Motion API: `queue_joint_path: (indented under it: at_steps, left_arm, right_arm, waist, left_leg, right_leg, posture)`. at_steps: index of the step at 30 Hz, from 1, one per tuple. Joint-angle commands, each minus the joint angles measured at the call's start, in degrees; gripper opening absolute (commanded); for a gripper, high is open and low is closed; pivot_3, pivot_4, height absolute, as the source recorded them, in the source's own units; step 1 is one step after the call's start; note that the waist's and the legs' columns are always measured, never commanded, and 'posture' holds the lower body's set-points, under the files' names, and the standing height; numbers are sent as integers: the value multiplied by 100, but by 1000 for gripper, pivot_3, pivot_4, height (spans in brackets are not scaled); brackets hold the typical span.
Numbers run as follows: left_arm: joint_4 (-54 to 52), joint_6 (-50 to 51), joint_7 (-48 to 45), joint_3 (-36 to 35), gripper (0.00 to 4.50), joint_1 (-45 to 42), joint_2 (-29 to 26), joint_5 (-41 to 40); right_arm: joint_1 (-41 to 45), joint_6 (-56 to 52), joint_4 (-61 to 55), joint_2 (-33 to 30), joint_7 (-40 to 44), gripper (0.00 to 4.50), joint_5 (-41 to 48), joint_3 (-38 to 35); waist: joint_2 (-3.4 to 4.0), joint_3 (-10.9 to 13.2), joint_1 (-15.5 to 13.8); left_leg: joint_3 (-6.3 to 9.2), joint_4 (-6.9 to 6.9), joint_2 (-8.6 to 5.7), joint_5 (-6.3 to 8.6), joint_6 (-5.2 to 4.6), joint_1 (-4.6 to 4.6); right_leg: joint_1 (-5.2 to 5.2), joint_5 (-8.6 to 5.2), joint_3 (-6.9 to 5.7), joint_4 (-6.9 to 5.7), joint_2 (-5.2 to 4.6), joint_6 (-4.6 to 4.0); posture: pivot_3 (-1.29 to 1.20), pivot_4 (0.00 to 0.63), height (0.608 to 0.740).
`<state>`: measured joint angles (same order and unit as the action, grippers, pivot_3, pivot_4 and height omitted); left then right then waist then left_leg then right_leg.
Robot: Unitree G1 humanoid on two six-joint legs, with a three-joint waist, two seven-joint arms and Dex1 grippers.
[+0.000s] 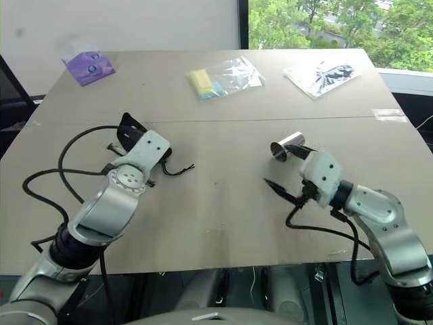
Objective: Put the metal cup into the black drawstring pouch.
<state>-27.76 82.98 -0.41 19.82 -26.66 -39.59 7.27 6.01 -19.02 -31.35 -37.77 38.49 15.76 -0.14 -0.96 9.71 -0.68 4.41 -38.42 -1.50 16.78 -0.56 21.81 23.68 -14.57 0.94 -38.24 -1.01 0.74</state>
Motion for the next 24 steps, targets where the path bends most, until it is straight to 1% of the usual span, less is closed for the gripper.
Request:
queue_joint_path:
  at_steps: [1, 3, 7, 10, 13, 15, 16, 18, 19, 20, 21, 24]
  left_arm:
    - [6, -272, -23, -495, 65, 123, 44, 108]
    - [9, -352, -41, -653, 65, 157, 122, 98]
    - [3, -547, 12, -644, 65, 167, 133, 236]
    - [-60, -623, 32, -556, 65, 183, 146, 335]
    - [-133, -630, 27, -492, 65, 182, 161, 439]
    - [-171, -592, 17, -490, 65, 182, 180, 489]
    - [-188, -574, 17, -492, 0, 181, 187, 514]
    - [-198, -555, 11, -488, 0, 171, 209, 559]
    - [-210, -550, 4, -498, 0, 158, 218, 582]
    - [-214, -554, -2, -502, 0, 149, 223, 602]
    - [-216, -566, -8, -502, 0, 144, 220, 623]
    - [-210, -586, -52, -527, 0, 153, 214, 650]
  right_arm:
    - [510, -359, 367, 32, -489, 4500, -708, 318]
    - [807, -806, 505, 226, -739, 4500, -866, 515]
    - [1201, -1245, 690, 659, -1300, 4500, -1380, 832]
    - [1385, -1383, 1024, 712, -1789, 4500, -2238, 1294]
    - [1540, -1778, 1322, 920, -2315, 4500, -2771, 1383]
    - [1656, -1838, 1563, 908, -2556, 4500, -3212, 1502]
    - [1699, -1854, 1638, 905, -2622, 3934, -3358, 1540]
    - [1745, -1860, 1732, 920, -2655, 3250, -3516, 1569]
    - [1756, -1843, 1766, 933, -2657, 2675, -3564, 1561]
    - [1764, -1827, 1795, 948, -2642, 2254, -3596, 1549]
    - [1774, -1815, 1812, 963, -2628, 1662, -3621, 1529]
    - [1797, -1712, 1836, 983, -2508, 164, -3568, 1422]
  waist:
    - [-1, -1, 0]
    - [-2, -1, -1]
    - [-2, -1, -2]
    - [-3, -2, -6]
    - [-3, -2, -8]
    - [-4, -2, -1]
    - [-3, -2, 0]
    - [-4, -2, 1]
    - [-3, -2, 3]
    - [-4, -2, 5]
    - [-3, -2, 6]
    - [-4, -3, 32]
  left_leg:
    - [0, -1, 0, 0, 0, 1]
    - [-1, -5, 0, -1, 1, 1]
    - [1, -5, -1, -2, 3, 2]
    - [1, -5, -7, -2, 3, 6]
    - [1, -7, -14, -2, 2, 6]
    - [1, -7, -14, -2, 3, 6]
    - [1, -7, -14, -2, 3, 6]
    - [0, -7, -14, -3, 4, 8]
    - [0, -6, -14, -3, 5, 7]
    - [0, -6, -15, -3, 5, 6]
    - [0, -6, -14, -4, 5, 6]
    - [-2, -7, -15, -4, 6, 6]
  right_leg:
    - [0, 0, -1, 0, 0, 0]
    - [0, 1, 0, -2, -1, -1]
    - [3, 0, -1, -8, -2, -2]
    - [6, 1, 0, -9, -7, -2]
    - [6, 1, 0, -10, -12, -1]
    - [9, 1, 1, -15, -12, -1]
    - [11, 1, 1, -17, -11, -1]
    - [15, 1, 2, -21, -11, -2]
    - [15, 1, 2, -23, -11, -2]
    - [15, 1, 2, -24, -11, -2]
    - [16, 1, 2, -25, -10, -2]
    - [16, 1, 4, -28, -10, -2]
  posture:
    - [0, 150, 740]
    - [0, 150, 740]
    - [0, 150, 740]
    - [0, 150, 740]
    - [0, 150, 740]
    - [0, 150, 740]
    - [0, 150, 740]
    - [0, 150, 740]
    - [0, 150, 740]
    - [0, 150, 740]
    - [0, 150, 740]
    - [0, 150, 740]
